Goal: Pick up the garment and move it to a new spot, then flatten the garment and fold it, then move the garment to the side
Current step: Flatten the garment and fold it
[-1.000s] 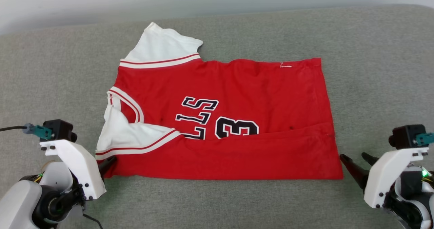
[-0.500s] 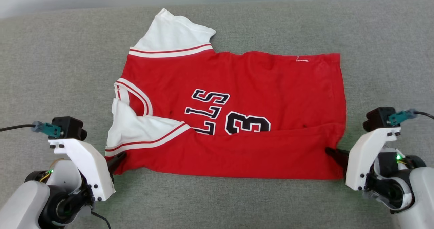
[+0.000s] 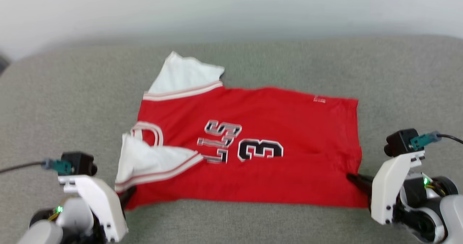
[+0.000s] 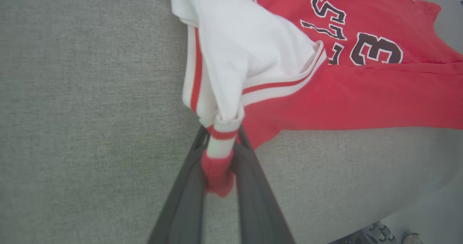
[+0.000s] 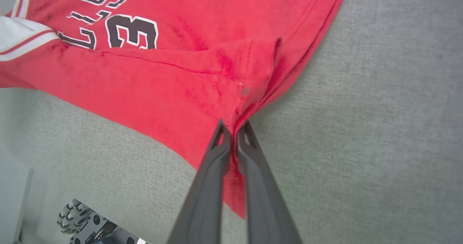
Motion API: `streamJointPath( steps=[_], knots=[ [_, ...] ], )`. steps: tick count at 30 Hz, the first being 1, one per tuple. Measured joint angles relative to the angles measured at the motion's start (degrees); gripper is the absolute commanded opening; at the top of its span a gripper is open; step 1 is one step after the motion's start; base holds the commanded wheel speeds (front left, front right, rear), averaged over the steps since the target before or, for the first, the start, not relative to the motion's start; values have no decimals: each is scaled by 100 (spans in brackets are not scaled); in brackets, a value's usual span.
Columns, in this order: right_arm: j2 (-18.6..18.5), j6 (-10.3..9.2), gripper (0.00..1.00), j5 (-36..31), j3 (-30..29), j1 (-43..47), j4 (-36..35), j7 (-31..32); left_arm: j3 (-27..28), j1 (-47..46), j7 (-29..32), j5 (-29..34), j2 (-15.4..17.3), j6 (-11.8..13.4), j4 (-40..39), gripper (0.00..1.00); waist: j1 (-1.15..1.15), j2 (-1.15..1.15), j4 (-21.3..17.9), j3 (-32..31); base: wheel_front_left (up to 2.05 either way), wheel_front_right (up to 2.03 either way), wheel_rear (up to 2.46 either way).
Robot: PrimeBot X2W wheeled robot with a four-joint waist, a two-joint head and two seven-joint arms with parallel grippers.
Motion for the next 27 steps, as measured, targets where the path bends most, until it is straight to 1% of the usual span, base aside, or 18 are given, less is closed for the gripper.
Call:
streamJointPath(
  steps=[6,9,10,11,12,13,15,18,23,25,27],
  knots=[
    [-55,0,0,-89,-190,570,-233,215,-1,787,-60,-87,-13,323,-193,0,0,0,31,-513,0,0,0],
    [-49,-1,0,-180,-326,873,-245,260,-53,1125,-60,-218,-97,360,-190,0,-1,0,72,-675,0,0,0],
    [-41,0,25,-212,-338,966,-253,229,-68,1190,-100,-220,-135,361,-170,0,-1,0,91,-701,0,0,0],
    [-16,0,93,-236,-355,1052,-255,164,-74,1220,-144,-232,-188,361,-124,29,-1,0,110,-716,0,0,0],
    [11,0,100,-275,-363,1122,-255,97,-100,1241,-160,-252,-225,354,-85,57,-1,0,121,-722,0,0,0],
    [22,0,100,-357,-366,1181,-258,0,-121,1259,-192,-259,-261,337,-30,100,-1,0,125,-719,0,0,0],
    [49,-1,100,-482,-419,1265,-310,-368,-112,1261,-346,-220,-352,314,98,100,-1,0,121,-718,0,0,0],
    [131,-1,100,-775,-491,1283,-426,-1103,-21,1167,-709,-51,-417,311,212,100,-1,0,68,-718,0,0,0],
    [354,0,100,-1325,-703,1307,-516,-2293,216,794,-1386,287,-469,364,260,100,-1,0,-83,-736,0,0,0],
    [452,-1,100,-1506,-780,1291,-557,-2666,314,585,-1707,439,-533,411,267,100,-1,0,-153,-724,0,0,0],
    [541,-1,100,-1659,-836,1221,-626,-2999,360,346,-1992,603,-579,402,283,100,-1,0,-215,-673,0,0,0]
  ],
)
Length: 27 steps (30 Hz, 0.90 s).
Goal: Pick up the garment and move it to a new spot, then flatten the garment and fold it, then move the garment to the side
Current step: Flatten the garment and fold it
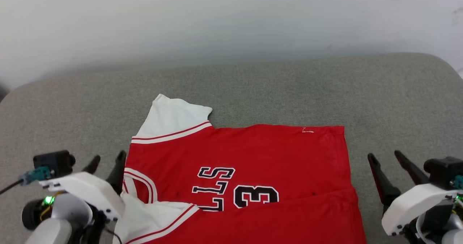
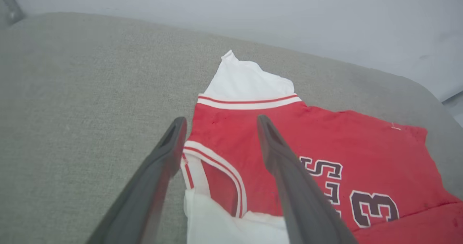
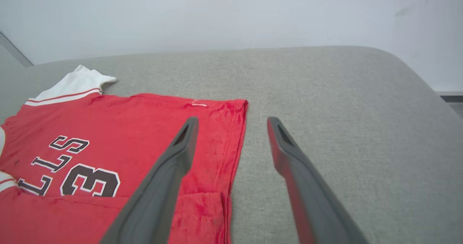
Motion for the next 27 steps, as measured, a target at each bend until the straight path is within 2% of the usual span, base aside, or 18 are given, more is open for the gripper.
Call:
streamJointPath(
  steps=[7,13,18,23,27],
  knots=[
    [216,1,100,-318,30,-554,-389,-873,147,-1145,-714,442,-87,-159,256,100,0,0,-189,492,0,0,0],
    [354,1,100,-396,122,-1070,-633,-1163,172,-2356,-532,460,-29,-443,751,100,1,0,-357,1204,0,0,0],
    [423,1,100,-453,218,-1366,-734,-1269,129,-3268,218,199,231,-842,1280,100,1,0,-528,1802,0,0,0],
    [488,1,100,-480,299,-1523,-777,-1287,-58,-3896,1504,-188,581,-1249,1663,100,2,0,-787,2221,0,0,0],
    [542,1,100,-465,357,-1529,-767,-1287,-104,-4174,2403,-389,934,-1303,1793,100,2,0,-1007,2444,0,0,0]
  ],
)
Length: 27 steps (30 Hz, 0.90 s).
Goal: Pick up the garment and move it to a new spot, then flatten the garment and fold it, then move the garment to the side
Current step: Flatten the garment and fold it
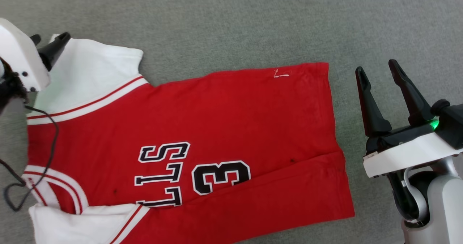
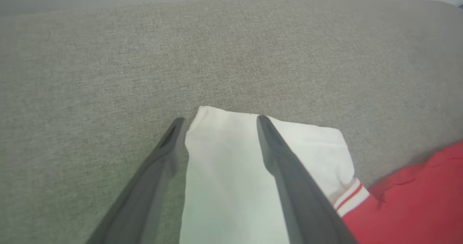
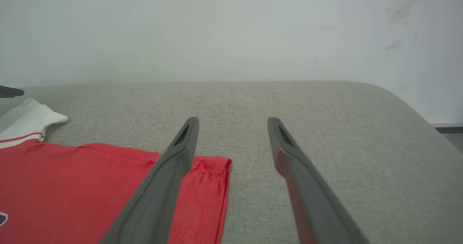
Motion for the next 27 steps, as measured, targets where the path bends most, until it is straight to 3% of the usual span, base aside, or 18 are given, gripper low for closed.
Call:
streamJointPath(
  steps=[9,10,11,12,20,27],
  knots=[
    [79,0,100,182,91,-40,114,-32,-163,-335,1427,-241,412,266,151,100,-1,0,-274,471,0,0,0],
    [81,0,100,204,99,-59,136,-8,-176,-365,1545,-259,420,304,152,49,-1,0,-295,504,0,0,0],
    [80,0,100,236,97,-66,147,-3,-166,-383,1599,-303,414,349,153,27,-1,0,-311,528,0,0,0],
    [77,0,100,275,100,-78,172,40,-158,-384,1628,-343,407,374,155,0,-1,0,-325,546,0,0,0],
    [-151,0,100,794,-43,-321,505,776,-276,-338,1550,-318,224,355,207,0,-1,0,-267,478,0,0,0],
    [-581,0,100,1385,114,-883,1003,2141,-460,-447,1255,-147,-48,170,208,0,-1,0,24,376,0,0,0]
  ],
)
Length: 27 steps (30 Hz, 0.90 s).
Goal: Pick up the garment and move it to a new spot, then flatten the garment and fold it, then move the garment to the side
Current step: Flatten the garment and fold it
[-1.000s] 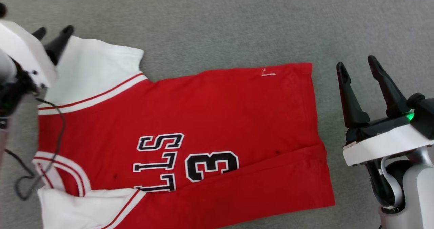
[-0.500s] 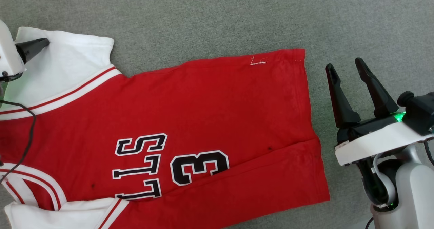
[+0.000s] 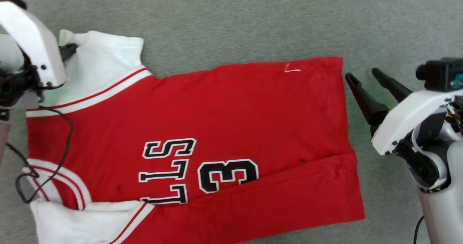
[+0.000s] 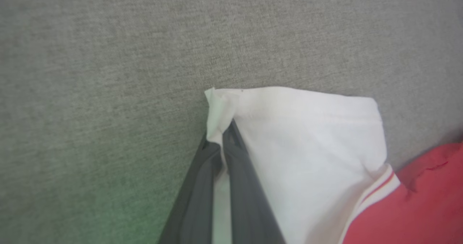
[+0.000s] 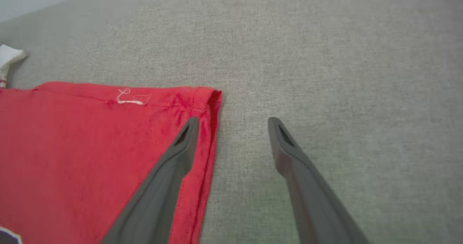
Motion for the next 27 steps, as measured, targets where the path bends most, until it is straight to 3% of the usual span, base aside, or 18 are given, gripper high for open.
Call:
streamJointPath(
  steps=[4,14,15,16,17,27],
  knots=[
    [-220,-1,100,221,148,-314,227,802,-31,-135,-214,69,-126,-87,-241,0,0,0,235,-13,0,0,0],
    [-453,4,100,347,280,-1128,904,2117,24,-205,-567,100,-237,-175,-781,0,-1,0,675,187,0,0,0],
    [-475,4,75,361,290,-1184,947,2259,23,-176,-594,90,-242,-178,-804,0,-2,0,706,196,0,0,0],
    [-490,3,32,392,282,-1223,978,2371,26,-144,-628,78,-246,-183,-816,0,-2,0,734,199,0,0,0],
    [-499,2,0,424,274,-1249,992,2466,33,-104,-675,66,-255,-187,-822,0,-2,0,759,196,0,0,0],
    [-678,0,0,196,378,-973,625,2281,254,617,-1413,-66,-344,-276,-902,0,-1,0,917,-284,0,0,0]
  ],
)
